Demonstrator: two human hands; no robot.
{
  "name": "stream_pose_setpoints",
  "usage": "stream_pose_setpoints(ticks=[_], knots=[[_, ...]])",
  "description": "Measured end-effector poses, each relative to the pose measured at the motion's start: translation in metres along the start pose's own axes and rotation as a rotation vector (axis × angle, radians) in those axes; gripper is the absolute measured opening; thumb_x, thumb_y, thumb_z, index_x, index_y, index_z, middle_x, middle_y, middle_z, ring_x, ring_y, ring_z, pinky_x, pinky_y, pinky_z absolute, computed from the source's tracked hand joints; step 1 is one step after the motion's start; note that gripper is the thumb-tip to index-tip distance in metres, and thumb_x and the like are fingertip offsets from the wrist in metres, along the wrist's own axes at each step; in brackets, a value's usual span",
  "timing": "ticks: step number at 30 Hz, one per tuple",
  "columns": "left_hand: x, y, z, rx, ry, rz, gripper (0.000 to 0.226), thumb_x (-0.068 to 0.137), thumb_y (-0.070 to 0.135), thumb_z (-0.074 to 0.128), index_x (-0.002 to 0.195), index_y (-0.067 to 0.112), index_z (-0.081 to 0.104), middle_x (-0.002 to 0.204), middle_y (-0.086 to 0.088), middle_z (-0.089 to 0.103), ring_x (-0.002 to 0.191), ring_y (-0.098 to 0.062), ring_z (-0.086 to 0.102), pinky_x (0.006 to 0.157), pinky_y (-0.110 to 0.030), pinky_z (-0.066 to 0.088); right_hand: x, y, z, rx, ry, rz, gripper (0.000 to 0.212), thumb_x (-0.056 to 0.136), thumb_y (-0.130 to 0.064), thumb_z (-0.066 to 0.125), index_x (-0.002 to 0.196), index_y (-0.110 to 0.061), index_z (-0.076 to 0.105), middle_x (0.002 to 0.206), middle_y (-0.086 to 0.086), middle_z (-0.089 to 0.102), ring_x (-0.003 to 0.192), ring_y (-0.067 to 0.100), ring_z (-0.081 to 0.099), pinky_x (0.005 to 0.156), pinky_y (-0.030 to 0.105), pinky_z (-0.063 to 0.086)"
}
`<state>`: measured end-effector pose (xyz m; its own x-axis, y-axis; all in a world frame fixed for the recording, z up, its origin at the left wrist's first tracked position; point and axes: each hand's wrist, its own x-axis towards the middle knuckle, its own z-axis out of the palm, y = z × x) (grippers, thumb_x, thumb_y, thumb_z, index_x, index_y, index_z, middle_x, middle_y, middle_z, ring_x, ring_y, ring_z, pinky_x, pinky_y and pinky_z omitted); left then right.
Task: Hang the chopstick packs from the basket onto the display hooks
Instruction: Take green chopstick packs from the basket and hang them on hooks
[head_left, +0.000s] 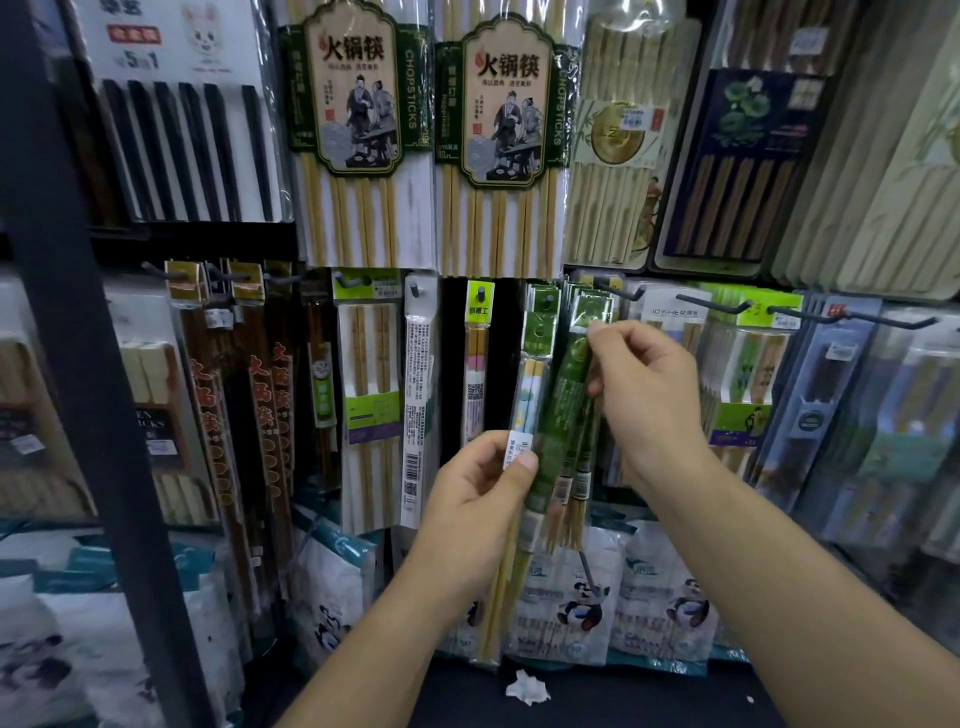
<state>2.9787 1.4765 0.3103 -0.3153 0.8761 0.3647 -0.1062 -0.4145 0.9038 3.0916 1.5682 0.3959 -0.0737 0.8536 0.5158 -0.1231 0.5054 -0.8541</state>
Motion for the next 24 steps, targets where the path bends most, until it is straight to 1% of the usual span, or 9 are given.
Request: stream_pose_setpoints(ticks=[1, 3, 7, 9, 11, 15, 19, 21, 24], knots=[[0.001, -0.002, -0.001, 0.013, 0.037, -0.005, 0.024, 0.103, 0.014, 0.059, 0.097, 0.027, 0.078, 0.102, -0.003, 0.078, 0.103, -0.019, 0.073, 0.083, -0.032, 0.062, 0.006, -0.001, -0.001, 0.001, 0.033, 0.011, 0.033, 0.099, -0.026, 0.062, 0.068, -0.014, 0.062, 0.058, -0.001, 0.043, 0.056, 0.013, 0.041, 0.048, 0.017, 0.038], [0.003, -0.005, -0.004, -0.052, 0.082, -0.038, 0.020, 0.103, 0.012, 0.059, 0.101, 0.021, 0.077, 0.101, -0.003, 0.077, 0.106, -0.019, 0.073, 0.083, -0.036, 0.063, 0.015, -0.003, -0.003, -0.030, 0.079, 0.011, 0.034, 0.099, -0.026, 0.062, 0.068, -0.015, 0.058, 0.059, 0.000, 0.037, 0.058, 0.016, 0.037, 0.049, 0.015, 0.037], [0.005, -0.005, -0.008, -0.096, 0.091, -0.065, 0.019, 0.103, 0.010, 0.058, 0.102, 0.016, 0.076, 0.098, -0.007, 0.076, 0.104, -0.023, 0.073, 0.082, -0.042, 0.064, 0.023, 0.001, -0.004, -0.100, 0.108, -0.031, 0.043, 0.100, -0.027, 0.060, 0.067, -0.003, 0.045, 0.051, -0.009, 0.028, 0.050, 0.010, 0.027, 0.052, 0.009, 0.040], [0.005, -0.005, -0.008, -0.091, 0.087, -0.070, 0.018, 0.103, 0.010, 0.058, 0.103, 0.016, 0.075, 0.097, -0.008, 0.075, 0.101, -0.023, 0.074, 0.080, -0.040, 0.064, 0.024, 0.002, -0.004, -0.111, 0.107, -0.036, 0.042, 0.100, -0.027, 0.059, 0.067, -0.006, 0.045, 0.050, -0.010, 0.027, 0.049, 0.009, 0.025, 0.056, 0.008, 0.044], [0.005, -0.005, -0.008, -0.086, 0.086, -0.073, 0.017, 0.103, 0.011, 0.059, 0.104, 0.013, 0.075, 0.094, -0.008, 0.074, 0.097, -0.022, 0.074, 0.078, -0.038, 0.064, 0.026, 0.003, -0.004, -0.118, 0.108, -0.040, 0.040, 0.099, -0.026, 0.060, 0.066, -0.009, 0.047, 0.049, -0.010, 0.027, 0.048, 0.008, 0.026, 0.058, 0.007, 0.045], [0.005, -0.004, -0.008, -0.066, 0.091, -0.053, 0.017, 0.102, 0.012, 0.061, 0.102, 0.016, 0.077, 0.080, 0.000, 0.067, 0.080, -0.012, 0.069, 0.072, -0.032, 0.063, 0.029, 0.007, -0.004, -0.125, 0.118, -0.035, 0.043, 0.099, -0.026, 0.061, 0.063, -0.005, 0.048, 0.046, -0.011, 0.030, 0.046, 0.008, 0.028, 0.054, 0.003, 0.044], [0.005, -0.004, -0.009, -0.055, 0.093, -0.053, 0.019, 0.102, 0.013, 0.061, 0.103, 0.020, 0.078, 0.074, -0.003, 0.056, 0.074, -0.014, 0.063, 0.070, -0.032, 0.063, 0.030, 0.013, -0.006, -0.147, 0.126, -0.042, 0.049, 0.098, -0.027, 0.064, 0.056, -0.015, 0.043, 0.043, -0.015, 0.028, 0.041, 0.005, 0.028, 0.055, -0.004, 0.038], [0.006, -0.005, -0.010, -0.043, 0.085, -0.055, 0.021, 0.102, 0.014, 0.061, 0.102, 0.024, 0.079, 0.073, -0.002, 0.057, 0.074, -0.015, 0.064, 0.071, -0.032, 0.063, 0.029, 0.015, -0.007, -0.162, 0.135, -0.053, 0.046, 0.097, -0.031, 0.066, 0.058, -0.014, 0.048, 0.043, -0.015, 0.032, 0.043, 0.004, 0.033, 0.055, 0.000, 0.041], [0.006, -0.008, -0.010, 0.026, 0.060, -0.041, 0.019, 0.102, 0.016, 0.062, 0.112, 0.026, 0.075, 0.070, 0.005, 0.064, 0.072, -0.013, 0.070, 0.077, -0.040, 0.065, 0.025, 0.018, -0.010, -0.183, 0.154, -0.046, 0.037, 0.095, -0.037, 0.068, 0.068, -0.014, 0.059, 0.048, -0.016, 0.043, 0.048, 0.001, 0.041, 0.061, 0.018, 0.043]])
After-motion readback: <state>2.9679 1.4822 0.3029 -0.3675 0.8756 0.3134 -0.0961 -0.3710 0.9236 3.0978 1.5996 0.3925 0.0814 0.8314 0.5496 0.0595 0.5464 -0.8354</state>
